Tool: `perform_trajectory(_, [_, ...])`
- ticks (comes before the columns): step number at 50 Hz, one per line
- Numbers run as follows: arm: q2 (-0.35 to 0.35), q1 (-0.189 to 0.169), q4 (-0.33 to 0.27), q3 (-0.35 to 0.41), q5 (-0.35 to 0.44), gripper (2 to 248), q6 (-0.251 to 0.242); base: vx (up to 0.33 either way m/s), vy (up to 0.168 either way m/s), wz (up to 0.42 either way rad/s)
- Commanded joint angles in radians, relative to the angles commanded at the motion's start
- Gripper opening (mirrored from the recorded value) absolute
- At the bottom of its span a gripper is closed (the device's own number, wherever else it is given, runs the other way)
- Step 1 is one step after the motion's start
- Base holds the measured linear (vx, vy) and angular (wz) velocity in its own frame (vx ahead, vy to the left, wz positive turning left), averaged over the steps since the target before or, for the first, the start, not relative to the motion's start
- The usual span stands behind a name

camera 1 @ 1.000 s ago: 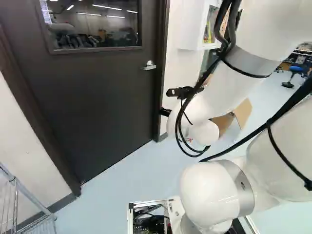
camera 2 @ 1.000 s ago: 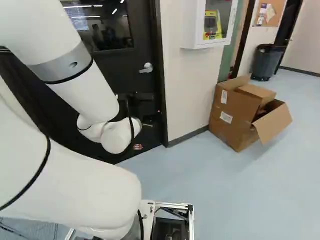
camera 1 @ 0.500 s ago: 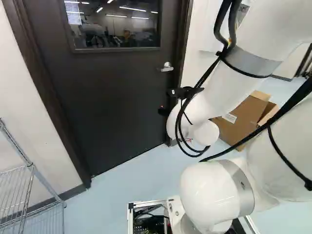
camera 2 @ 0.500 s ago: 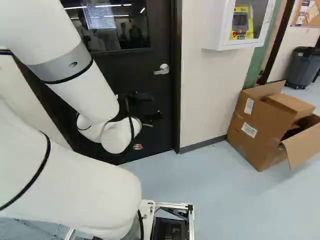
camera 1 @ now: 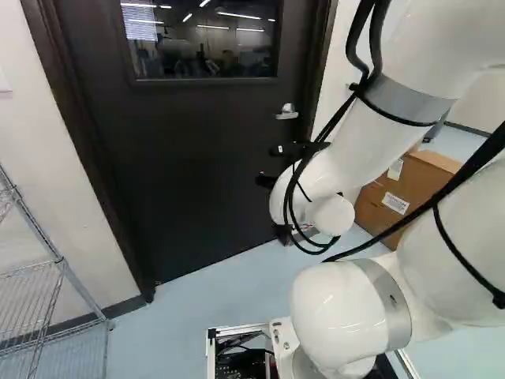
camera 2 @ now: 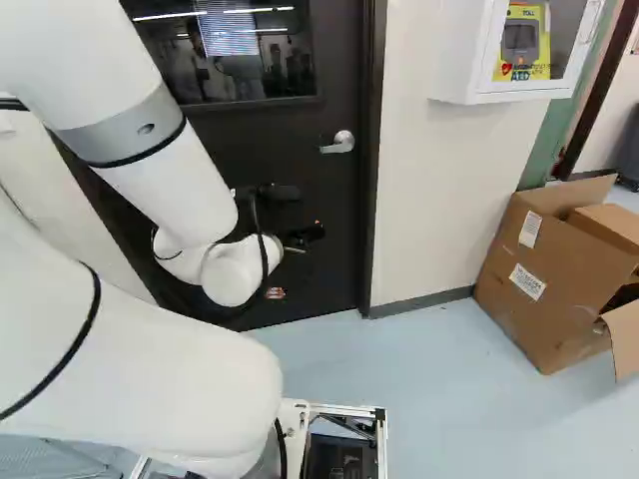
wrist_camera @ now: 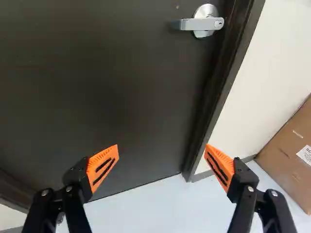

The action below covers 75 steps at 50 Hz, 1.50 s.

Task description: Open the door and move inside

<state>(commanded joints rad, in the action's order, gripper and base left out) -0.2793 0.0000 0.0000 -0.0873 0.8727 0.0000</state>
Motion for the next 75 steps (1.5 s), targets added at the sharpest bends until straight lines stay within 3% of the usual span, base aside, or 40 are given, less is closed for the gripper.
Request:
perform_trajectory(50, [-0.020,0.000,0.000,0.000,0.000,247,0.000,0.046,-0.026,-0.002])
perform_trajectory(75, [0.038,0.024,0.000,-0.112,0.000,247,0.000,0.000,0.000,0.000])
